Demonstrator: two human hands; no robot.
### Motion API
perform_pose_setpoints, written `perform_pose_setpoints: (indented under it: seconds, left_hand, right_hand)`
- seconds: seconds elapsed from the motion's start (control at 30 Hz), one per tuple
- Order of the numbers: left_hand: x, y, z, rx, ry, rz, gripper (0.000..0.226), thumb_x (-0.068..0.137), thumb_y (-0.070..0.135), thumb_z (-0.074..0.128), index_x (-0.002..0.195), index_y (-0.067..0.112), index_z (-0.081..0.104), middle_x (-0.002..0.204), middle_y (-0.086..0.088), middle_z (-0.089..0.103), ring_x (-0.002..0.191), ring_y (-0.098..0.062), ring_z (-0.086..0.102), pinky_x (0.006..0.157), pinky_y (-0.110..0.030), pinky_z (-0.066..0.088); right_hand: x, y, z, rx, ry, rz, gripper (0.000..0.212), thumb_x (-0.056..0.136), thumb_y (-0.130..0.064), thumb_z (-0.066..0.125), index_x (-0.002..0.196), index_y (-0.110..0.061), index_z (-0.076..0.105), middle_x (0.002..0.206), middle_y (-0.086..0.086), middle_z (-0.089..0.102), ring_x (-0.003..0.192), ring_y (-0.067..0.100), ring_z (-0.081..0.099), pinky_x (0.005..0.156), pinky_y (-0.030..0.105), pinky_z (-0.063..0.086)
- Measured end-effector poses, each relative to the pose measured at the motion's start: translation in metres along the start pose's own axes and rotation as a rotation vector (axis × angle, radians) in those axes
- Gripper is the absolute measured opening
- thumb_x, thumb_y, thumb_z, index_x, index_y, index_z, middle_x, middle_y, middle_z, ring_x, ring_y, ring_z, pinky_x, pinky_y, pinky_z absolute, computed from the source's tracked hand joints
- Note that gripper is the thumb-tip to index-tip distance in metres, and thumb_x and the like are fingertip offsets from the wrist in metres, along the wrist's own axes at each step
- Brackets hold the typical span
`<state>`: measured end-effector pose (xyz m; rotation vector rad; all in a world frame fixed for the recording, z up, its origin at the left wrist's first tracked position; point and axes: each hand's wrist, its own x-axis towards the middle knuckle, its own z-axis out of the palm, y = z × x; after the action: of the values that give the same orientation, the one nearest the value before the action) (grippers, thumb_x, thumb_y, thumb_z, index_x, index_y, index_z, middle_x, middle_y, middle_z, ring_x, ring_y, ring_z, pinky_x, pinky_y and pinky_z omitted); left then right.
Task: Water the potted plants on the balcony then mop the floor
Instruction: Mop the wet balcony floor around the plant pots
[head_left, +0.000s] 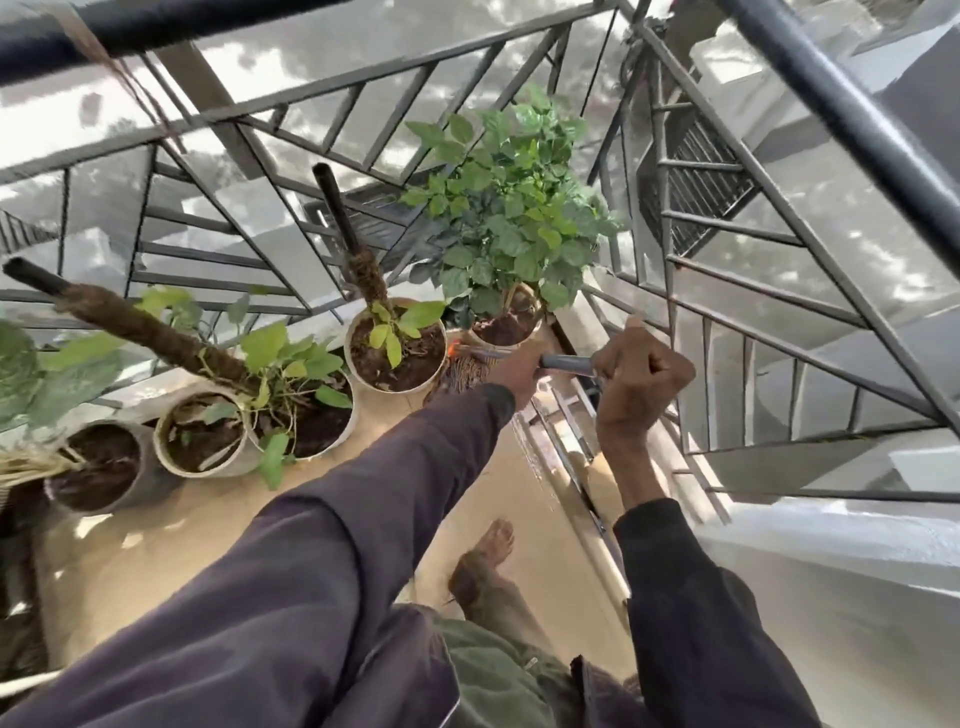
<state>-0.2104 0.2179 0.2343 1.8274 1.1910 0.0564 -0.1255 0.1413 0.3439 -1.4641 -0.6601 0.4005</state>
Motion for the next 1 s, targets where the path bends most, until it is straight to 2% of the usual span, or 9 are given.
perform_pose_setpoints:
  seconds: [0.1, 0.17, 0.27, 0.33, 0.4, 0.53, 0.73, 0.87, 1.0]
  left_hand:
    - [-0.003, -0.007, -0.006, -0.017, 0.019, 0.027, 0.025, 0.105, 0.009, 0.047, 0.128, 0.002, 0.052, 0.118, -0.024, 0.064, 0.108, -0.037, 0.061, 0.095, -0.045, 0.047]
    - [-0.003, -0.009, -0.013, -0.034, 0.019, 0.037, 0.022, 0.105, 0.01, 0.047, 0.125, 0.003, 0.053, 0.113, -0.023, 0.065, 0.104, -0.036, 0.062, 0.092, -0.043, 0.047]
    - [-0.005, -0.009, -0.023, -0.016, 0.018, 0.054, 0.019, 0.105, 0.014, 0.05, 0.121, 0.005, 0.056, 0.111, -0.021, 0.067, 0.102, -0.036, 0.064, 0.089, -0.043, 0.047]
    - [-0.009, -0.012, -0.025, 0.022, 0.015, 0.056, 0.022, 0.105, 0.017, 0.051, 0.123, 0.006, 0.056, 0.111, -0.02, 0.068, 0.102, -0.037, 0.064, 0.089, -0.044, 0.049]
    - [-0.014, -0.015, -0.025, 0.059, -0.004, 0.054, 0.024, 0.105, 0.02, 0.05, 0.124, 0.007, 0.055, 0.11, -0.021, 0.069, 0.101, -0.038, 0.064, 0.087, -0.045, 0.05]
    - [-0.03, -0.025, -0.026, 0.118, -0.037, 0.054, 0.023, 0.106, 0.024, 0.05, 0.121, 0.006, 0.055, 0.11, -0.019, 0.068, 0.1, -0.039, 0.064, 0.089, -0.049, 0.051]
    - [-0.069, -0.063, -0.022, 0.208, -0.052, -0.003, 0.021, 0.105, 0.028, 0.051, 0.119, 0.013, 0.055, 0.109, -0.015, 0.07, 0.099, -0.038, 0.065, 0.087, -0.046, 0.053]
    - [-0.093, -0.084, -0.017, 0.235, -0.032, 0.0, 0.015, 0.103, 0.015, 0.053, 0.117, 0.013, 0.049, 0.111, -0.014, 0.065, 0.1, -0.04, 0.063, 0.084, -0.048, 0.051]
    - [-0.097, -0.069, -0.019, 0.122, 0.049, 0.143, 0.012, 0.101, 0.01, 0.053, 0.11, 0.012, 0.044, 0.099, -0.013, 0.062, 0.088, -0.038, 0.06, 0.071, -0.044, 0.044]
  right_hand:
    - [0.004, -0.01, 0.016, -0.069, 0.021, 0.025, 0.059, 0.1, -0.009, 0.056, 0.044, -0.026, 0.053, 0.038, -0.008, 0.043, 0.034, 0.025, 0.038, 0.048, 0.033, 0.041]
    - [0.009, -0.018, 0.027, -0.107, 0.06, 0.034, 0.06, 0.102, -0.013, 0.056, 0.044, -0.026, 0.056, 0.037, -0.007, 0.045, 0.032, 0.025, 0.042, 0.048, 0.032, 0.044]
    - [0.012, -0.03, 0.038, -0.118, 0.11, 0.043, 0.057, 0.101, -0.016, 0.056, 0.045, -0.026, 0.054, 0.035, -0.008, 0.045, 0.031, 0.016, 0.042, 0.045, 0.033, 0.048]
    - [0.011, -0.037, 0.043, -0.121, 0.146, 0.064, 0.055, 0.099, -0.016, 0.057, 0.045, -0.019, 0.052, 0.034, -0.005, 0.043, 0.03, 0.021, 0.043, 0.044, 0.031, 0.048]
    - [0.011, -0.041, 0.045, -0.113, 0.167, 0.086, 0.056, 0.098, -0.013, 0.058, 0.043, -0.021, 0.051, 0.034, -0.004, 0.042, 0.03, 0.025, 0.043, 0.041, 0.026, 0.041]
    - [0.009, -0.047, 0.047, -0.069, 0.169, 0.155, 0.057, 0.092, -0.009, 0.056, 0.038, -0.023, 0.051, 0.035, -0.007, 0.038, 0.03, 0.018, 0.038, 0.046, 0.024, 0.041]
    - [-0.017, -0.041, 0.052, -0.019, 0.129, 0.297, 0.044, 0.087, -0.012, 0.059, 0.045, -0.021, 0.049, 0.04, -0.001, 0.038, 0.035, 0.016, 0.035, 0.045, 0.029, 0.034]
    - [-0.039, -0.035, 0.049, 0.029, 0.022, 0.289, 0.053, 0.095, -0.005, 0.06, 0.044, -0.019, 0.05, 0.039, -0.002, 0.035, 0.035, 0.013, 0.03, 0.046, 0.025, 0.034]
    - [-0.03, -0.055, 0.047, 0.081, -0.011, 0.164, 0.053, 0.095, -0.005, 0.061, 0.046, -0.021, 0.05, 0.039, -0.005, 0.035, 0.034, 0.014, 0.03, 0.05, 0.022, 0.041]
